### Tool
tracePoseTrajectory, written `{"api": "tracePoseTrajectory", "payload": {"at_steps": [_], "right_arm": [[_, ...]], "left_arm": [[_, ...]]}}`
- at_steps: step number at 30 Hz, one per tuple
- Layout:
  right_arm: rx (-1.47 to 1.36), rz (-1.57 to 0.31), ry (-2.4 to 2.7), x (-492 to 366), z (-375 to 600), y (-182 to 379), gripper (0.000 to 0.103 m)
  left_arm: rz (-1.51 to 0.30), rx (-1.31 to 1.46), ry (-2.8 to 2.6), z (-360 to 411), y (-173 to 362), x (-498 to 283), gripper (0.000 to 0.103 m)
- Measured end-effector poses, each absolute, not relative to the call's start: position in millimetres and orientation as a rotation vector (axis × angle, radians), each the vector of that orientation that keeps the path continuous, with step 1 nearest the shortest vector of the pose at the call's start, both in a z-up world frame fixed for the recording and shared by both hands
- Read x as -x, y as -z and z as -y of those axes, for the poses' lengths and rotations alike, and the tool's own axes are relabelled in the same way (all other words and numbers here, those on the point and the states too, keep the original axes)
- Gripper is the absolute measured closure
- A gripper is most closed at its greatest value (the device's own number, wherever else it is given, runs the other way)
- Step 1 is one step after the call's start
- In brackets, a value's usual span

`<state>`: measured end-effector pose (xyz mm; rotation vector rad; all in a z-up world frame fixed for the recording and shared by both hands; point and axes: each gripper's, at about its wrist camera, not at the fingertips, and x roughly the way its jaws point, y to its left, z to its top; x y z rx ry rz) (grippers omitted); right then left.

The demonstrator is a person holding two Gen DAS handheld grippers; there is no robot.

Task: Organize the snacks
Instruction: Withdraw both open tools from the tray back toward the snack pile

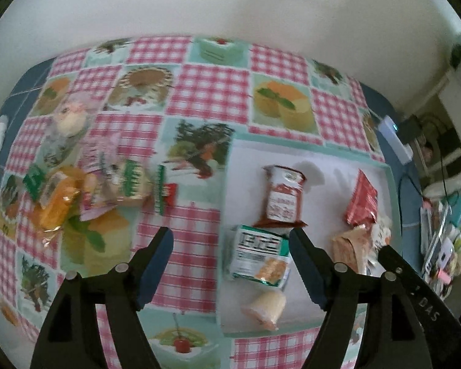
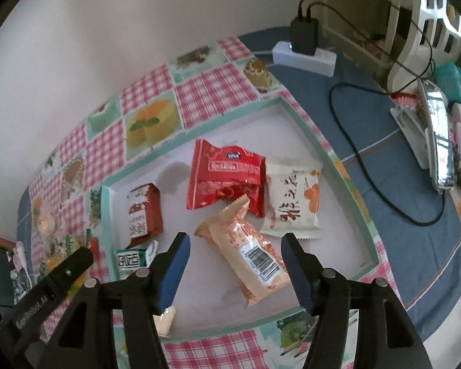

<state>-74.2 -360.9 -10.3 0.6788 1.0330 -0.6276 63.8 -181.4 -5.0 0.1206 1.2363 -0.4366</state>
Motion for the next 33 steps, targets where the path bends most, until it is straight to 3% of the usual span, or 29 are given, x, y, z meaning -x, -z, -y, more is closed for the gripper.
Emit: {"api": "tracePoseTrajectory", "payload": {"at_steps": [4, 6, 9, 13, 26, 33], "right_arm": [[-0.661, -1.041, 0.629, 73, 359, 11, 0.026], [-0.649, -1.072, 0.642, 71, 359, 21, 0.023], [-0.606, -1.11, 0.648, 67, 355, 30, 0.023], [-0.557, -1.104, 0.636, 63, 350, 33, 0.0], [-0.464, -1.075, 0.582, 52, 330, 31, 0.0], [-0.428, -1.043, 0.534, 44, 314, 22, 0.0]], "left_arm": [[-1.237, -0.089, 0.361, 161, 6, -75, 0.022], [-1.238, -0.079, 0.311, 149, 10, -82, 0.003], [-1.24, -0.068, 0.248, 134, 16, -90, 0.003], [-1.25, -0.069, 0.19, 120, 23, -96, 0.003], [-1.228, -0.051, 0.166, 108, 16, -103, 0.003], [-1.112, -0.154, 0.099, 100, -6, -105, 0.002]]}}
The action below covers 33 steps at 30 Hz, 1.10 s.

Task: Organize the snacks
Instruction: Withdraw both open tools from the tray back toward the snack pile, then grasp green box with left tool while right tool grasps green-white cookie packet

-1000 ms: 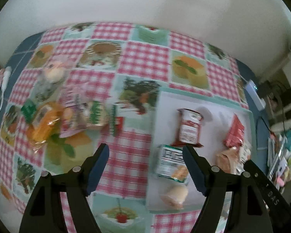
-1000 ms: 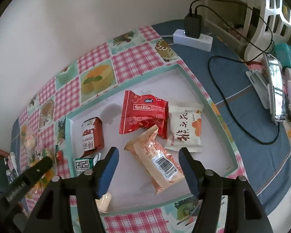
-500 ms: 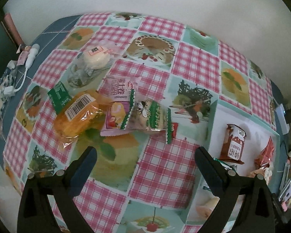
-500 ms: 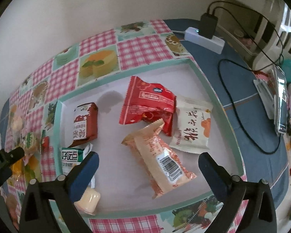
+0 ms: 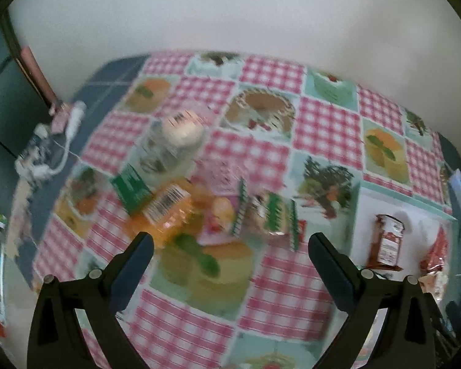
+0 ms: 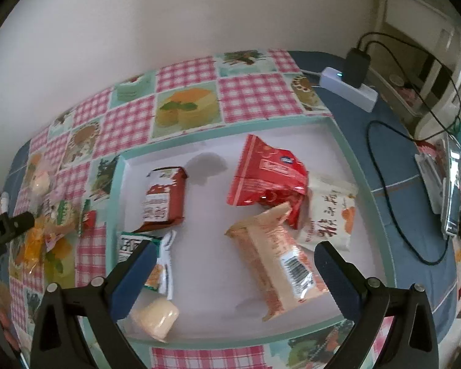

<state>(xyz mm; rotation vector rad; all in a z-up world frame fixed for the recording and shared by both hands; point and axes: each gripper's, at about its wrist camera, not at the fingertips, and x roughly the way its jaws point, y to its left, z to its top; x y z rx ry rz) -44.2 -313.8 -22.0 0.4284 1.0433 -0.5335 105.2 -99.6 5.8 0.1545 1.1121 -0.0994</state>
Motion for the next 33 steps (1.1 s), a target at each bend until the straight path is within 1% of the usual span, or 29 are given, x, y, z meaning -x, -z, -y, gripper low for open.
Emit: {"api": "tracePoseTrajectory", "payload": {"at_steps": [5, 9, 17, 24, 33], "right_arm": [[-0.399, -1.061, 0.499, 35, 295, 25, 0.0], [-0.364, -1.093, 0.443, 23, 271, 35, 0.0], [-0.335, -1.124, 0.362, 7, 233, 50, 0.0], [-0.338, -1.094, 0.267, -11, 203, 46, 0.0], [-0.351, -1.065, 0.158, -38, 173, 36, 0.0]], "left_arm": [[-1.061, -0.199, 0.034, 77, -16, -115, 0.002], [-1.05, -0.19, -0.058, 41, -17, -129, 0.003], [-1.095, -0.092, -0.173, -31, -4, -151, 0.002], [-1.14, 0.042, -0.238, -89, 9, -161, 0.003], [-1.193, 0.155, -0.197, -118, 28, -177, 0.002]]}}
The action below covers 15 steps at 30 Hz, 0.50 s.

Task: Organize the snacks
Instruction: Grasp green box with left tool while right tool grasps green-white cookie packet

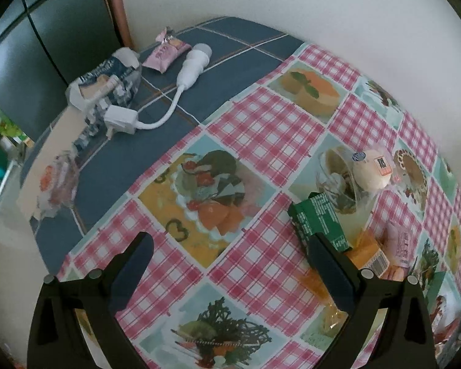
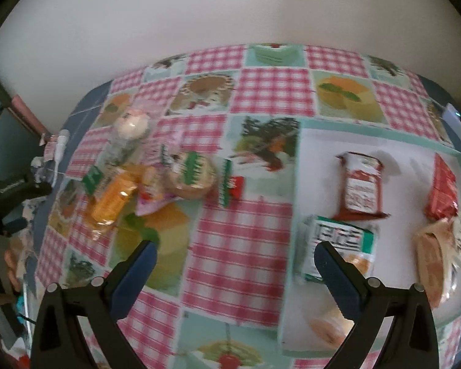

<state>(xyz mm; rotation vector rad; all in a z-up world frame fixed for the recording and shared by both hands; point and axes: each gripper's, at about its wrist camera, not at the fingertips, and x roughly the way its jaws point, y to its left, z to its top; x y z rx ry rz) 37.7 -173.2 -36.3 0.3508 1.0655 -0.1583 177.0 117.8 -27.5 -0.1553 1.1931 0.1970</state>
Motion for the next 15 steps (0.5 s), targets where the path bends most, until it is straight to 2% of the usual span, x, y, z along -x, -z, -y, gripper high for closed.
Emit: {"api": "tracePoseTrajectory", "payload": {"at_steps": [11, 15], "right_arm": [[-0.292, -1.116, 0.095, -83, 153, 29, 0.0], [-0.368, -1.141, 0.073, -102, 160, 26, 0.0]], "left_arm": [[-1.217, 0.251, -0.162, -123, 36, -192, 0.003], [-1.228, 0.253, -0.117, -108, 40, -197, 0.003]]}}
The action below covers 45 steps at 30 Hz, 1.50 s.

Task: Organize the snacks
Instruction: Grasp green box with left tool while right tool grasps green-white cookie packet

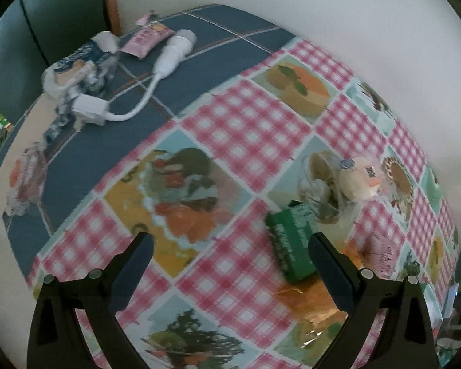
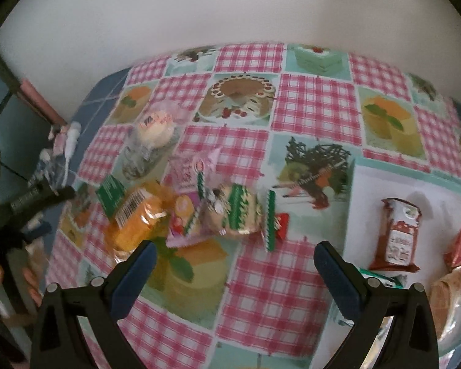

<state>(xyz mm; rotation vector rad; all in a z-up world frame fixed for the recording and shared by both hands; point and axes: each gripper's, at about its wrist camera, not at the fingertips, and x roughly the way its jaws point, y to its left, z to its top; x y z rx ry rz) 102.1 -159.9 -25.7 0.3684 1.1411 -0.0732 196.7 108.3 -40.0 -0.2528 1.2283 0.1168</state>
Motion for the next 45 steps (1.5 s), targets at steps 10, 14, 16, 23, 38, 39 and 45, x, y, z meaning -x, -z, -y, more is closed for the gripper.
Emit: {"api": "tracePoseTrajectory", "payload": {"at_steps": [10, 14, 16, 23, 38, 39, 45], "right_arm": [[-0.531, -1.224, 0.13, -133, 179, 37, 0.0], [-0.523, -1.268, 0.137, -138, 175, 52, 0.005], [-0.518, -1.278, 0.138, -142, 173, 58, 0.008], [-0.515, -1.296, 0.145, -151, 176, 77, 0.025], [-0.415, -1.29, 0.167, -161, 171, 78, 0.043], [-0.407, -1.289, 0.169, -161, 170, 77, 0.043], [-0.368, -1.283, 0.173, -160, 168, 69, 0.049]], "left_arm": [[-1.301, 0.261, -0.02, -80, 66, -210, 0.003], [-1.317, 0.28, -0.018, -78, 74, -214, 0.003], [-1.323, 0.275, -0.015, -75, 77, -216, 0.003], [-1.319, 0.273, 0.0, -65, 81, -224, 0.005], [-1.323, 0.262, -0.009, -56, 89, -229, 0.053], [-1.322, 0.266, -0.006, -57, 88, -229, 0.054], [-1.301, 0.271, -0.003, -61, 77, -230, 0.06]]}}
